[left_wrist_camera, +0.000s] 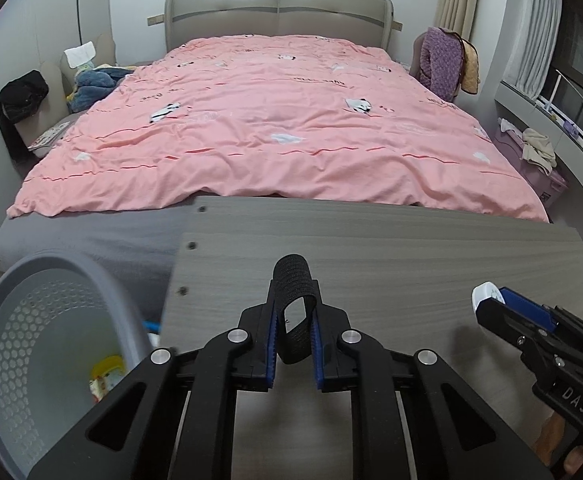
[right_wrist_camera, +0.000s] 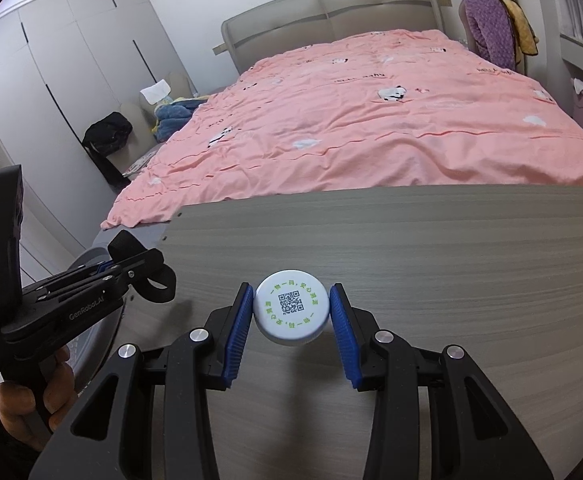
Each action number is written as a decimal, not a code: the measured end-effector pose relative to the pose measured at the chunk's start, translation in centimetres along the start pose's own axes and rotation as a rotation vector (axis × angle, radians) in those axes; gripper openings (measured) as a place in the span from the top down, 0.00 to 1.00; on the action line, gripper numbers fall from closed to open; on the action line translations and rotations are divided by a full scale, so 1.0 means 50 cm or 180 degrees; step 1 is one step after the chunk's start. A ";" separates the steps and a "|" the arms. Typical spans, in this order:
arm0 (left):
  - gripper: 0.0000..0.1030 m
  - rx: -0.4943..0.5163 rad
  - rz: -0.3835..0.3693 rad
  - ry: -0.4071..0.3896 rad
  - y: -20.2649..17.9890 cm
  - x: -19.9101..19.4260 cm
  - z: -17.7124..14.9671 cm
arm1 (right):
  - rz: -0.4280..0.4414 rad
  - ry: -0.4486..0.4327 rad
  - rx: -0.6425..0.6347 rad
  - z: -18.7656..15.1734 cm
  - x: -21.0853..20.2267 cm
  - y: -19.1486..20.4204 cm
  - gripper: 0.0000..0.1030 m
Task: Collect trash
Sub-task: 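Carry the band and disc over the basket and open both grippers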
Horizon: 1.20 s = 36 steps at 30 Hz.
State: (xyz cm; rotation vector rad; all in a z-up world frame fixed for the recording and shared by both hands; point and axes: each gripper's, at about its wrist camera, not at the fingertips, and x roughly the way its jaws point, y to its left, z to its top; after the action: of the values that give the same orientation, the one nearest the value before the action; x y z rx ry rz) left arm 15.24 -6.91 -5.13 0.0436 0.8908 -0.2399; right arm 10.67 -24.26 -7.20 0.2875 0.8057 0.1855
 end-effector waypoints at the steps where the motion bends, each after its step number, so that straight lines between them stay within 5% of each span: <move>1: 0.87 -0.0012 0.0016 -0.0015 0.009 -0.008 -0.003 | 0.0016 0.0001 -0.0030 0.001 0.000 0.013 0.62; 24: 0.87 -0.0615 0.0671 -0.0034 0.349 -0.136 -0.129 | 0.0794 0.0323 -0.0877 -0.034 0.100 0.386 0.62; 36: 0.87 -0.0835 0.0696 -0.0025 0.437 -0.141 -0.154 | 0.0873 0.0493 -0.1150 -0.045 0.160 0.488 0.61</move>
State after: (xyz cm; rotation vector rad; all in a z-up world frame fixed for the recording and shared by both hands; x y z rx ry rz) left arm 10.00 16.75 -5.88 -0.1032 0.8959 0.0815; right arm 13.11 1.36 -6.27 0.0405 0.8668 0.6098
